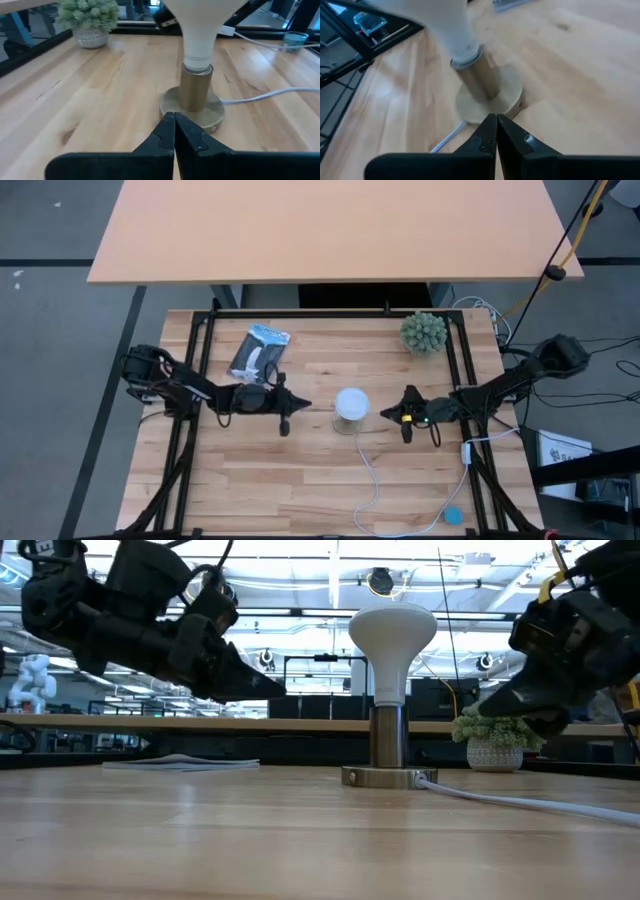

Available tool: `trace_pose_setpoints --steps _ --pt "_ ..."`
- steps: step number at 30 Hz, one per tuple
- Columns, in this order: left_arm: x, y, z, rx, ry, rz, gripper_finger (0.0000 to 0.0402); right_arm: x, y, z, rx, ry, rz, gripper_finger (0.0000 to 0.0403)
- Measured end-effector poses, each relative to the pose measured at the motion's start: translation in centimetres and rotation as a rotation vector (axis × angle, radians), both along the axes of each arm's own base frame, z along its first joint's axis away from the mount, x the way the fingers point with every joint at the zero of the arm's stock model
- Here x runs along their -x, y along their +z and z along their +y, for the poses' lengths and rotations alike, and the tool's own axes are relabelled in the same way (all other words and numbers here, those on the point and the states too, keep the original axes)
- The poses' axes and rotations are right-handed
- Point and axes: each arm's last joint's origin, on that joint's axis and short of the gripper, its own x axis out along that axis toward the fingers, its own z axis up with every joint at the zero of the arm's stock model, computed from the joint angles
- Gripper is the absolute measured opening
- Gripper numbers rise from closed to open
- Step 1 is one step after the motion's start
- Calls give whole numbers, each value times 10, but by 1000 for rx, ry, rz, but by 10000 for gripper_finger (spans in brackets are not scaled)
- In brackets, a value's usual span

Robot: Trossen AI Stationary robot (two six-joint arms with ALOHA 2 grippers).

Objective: Screw lightbulb
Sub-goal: Remove the white lightbulb from the gold lamp

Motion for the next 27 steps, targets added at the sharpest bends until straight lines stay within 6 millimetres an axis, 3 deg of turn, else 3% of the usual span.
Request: trace_pose_setpoints --steps 13,27 --pt "-3 5 24 6 -17 -44 0 5 -21 21 -92 -25 91 1" --pt "-50 -7 29 28 -173 -24 0 6 -40 27 -158 -59 173 0"
